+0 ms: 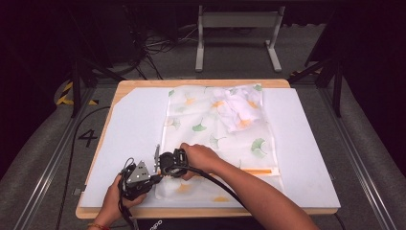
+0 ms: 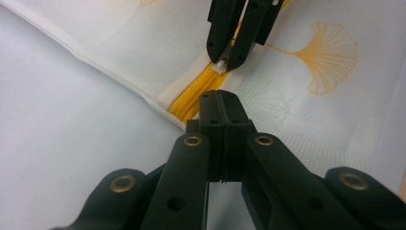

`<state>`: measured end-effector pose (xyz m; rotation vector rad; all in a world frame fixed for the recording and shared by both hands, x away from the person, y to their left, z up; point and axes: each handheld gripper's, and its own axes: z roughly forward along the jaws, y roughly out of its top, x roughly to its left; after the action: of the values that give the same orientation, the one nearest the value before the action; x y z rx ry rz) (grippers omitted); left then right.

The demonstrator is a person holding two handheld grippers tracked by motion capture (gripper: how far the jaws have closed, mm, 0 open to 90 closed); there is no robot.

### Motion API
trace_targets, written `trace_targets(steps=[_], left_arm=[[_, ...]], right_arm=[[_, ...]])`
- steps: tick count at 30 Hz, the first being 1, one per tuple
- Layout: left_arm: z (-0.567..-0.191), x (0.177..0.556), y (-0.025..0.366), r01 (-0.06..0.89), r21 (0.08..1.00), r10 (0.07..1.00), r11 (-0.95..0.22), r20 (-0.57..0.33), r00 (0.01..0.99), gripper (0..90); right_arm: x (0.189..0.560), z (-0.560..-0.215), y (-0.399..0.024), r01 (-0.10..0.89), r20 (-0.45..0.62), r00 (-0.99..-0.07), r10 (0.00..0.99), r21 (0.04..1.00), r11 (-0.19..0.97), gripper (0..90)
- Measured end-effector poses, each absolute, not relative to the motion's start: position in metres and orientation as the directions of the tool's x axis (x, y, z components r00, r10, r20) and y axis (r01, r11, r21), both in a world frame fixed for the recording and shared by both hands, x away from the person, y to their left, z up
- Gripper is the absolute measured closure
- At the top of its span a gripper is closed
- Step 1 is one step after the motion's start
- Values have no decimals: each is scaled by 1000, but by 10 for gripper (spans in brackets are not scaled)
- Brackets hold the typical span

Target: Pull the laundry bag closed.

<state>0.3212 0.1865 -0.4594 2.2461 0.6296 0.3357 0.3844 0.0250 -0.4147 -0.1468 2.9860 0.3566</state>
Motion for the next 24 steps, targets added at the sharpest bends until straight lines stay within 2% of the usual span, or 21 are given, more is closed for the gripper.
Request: trace_targets(steps=[24], left_arm=[[-459, 322, 187, 340, 735, 536, -587, 38, 844, 900]], right_arm=[[381, -416, -5, -61, -141, -990, -23, 272, 960, 849]])
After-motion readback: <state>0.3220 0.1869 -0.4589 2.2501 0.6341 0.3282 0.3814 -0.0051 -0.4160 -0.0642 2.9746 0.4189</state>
